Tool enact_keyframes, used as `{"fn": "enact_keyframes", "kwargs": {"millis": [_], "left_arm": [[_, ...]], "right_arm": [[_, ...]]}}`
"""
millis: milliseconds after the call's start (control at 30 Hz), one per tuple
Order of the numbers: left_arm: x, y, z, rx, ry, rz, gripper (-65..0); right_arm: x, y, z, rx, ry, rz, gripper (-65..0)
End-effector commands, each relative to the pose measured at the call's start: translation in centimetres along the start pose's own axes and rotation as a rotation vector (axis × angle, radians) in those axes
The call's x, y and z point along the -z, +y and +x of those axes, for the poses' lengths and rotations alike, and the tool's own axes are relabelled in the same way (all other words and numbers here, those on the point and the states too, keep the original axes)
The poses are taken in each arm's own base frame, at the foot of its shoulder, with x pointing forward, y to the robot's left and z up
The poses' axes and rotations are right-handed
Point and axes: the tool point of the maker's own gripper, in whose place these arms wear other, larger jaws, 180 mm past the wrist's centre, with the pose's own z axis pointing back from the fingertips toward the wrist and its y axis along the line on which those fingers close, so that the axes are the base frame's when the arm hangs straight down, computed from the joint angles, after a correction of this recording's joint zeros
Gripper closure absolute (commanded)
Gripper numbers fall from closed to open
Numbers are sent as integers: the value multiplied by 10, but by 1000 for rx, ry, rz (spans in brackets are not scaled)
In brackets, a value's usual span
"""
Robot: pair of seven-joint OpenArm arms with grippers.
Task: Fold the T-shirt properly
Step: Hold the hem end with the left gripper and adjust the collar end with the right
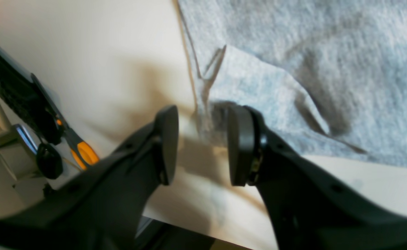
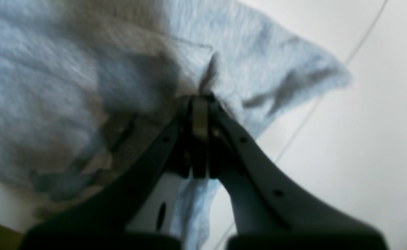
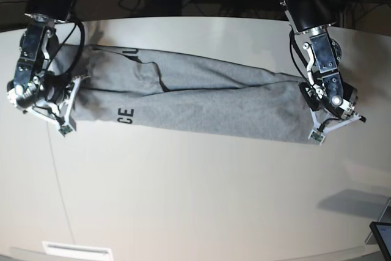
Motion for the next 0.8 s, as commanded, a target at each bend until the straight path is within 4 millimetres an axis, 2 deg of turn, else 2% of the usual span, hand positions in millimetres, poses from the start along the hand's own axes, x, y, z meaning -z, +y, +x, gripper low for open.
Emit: {"fn": "enact_keyframes", "kwargs": {"millis": [0,100,333,500,567,700,733,767], "left_arm": [[-5,13,7,-9,-19,35,-237],[-5,13,7,-9,-21,34,-237],[-5,12,10,-7,-42,32,-237],[-4,10,8,-4,-38,30,-237],[-4,10,8,-3,-36,29,-237],[-4,11,7,-2,-34,31,-237],[-4,11,6,-1,-34,33,-237],[-4,12,6,-3,-33,33,-237]], "right_arm": [[-11,-9,12,-14,-45,-35,0],[-18,-6,9,-26,-56,-51,0],[-13,3,-11,-23,-15,-30,-1],[-20,5,1,-25,-57,-41,-9],[-30,1,15,-35,-99,-69,-86],[-40,-9,36,-41,-153,-99,-369],[-42,-11,41,-40,-163,-103,-408],[-43,-13,45,-40,-173,-108,-419]]}}
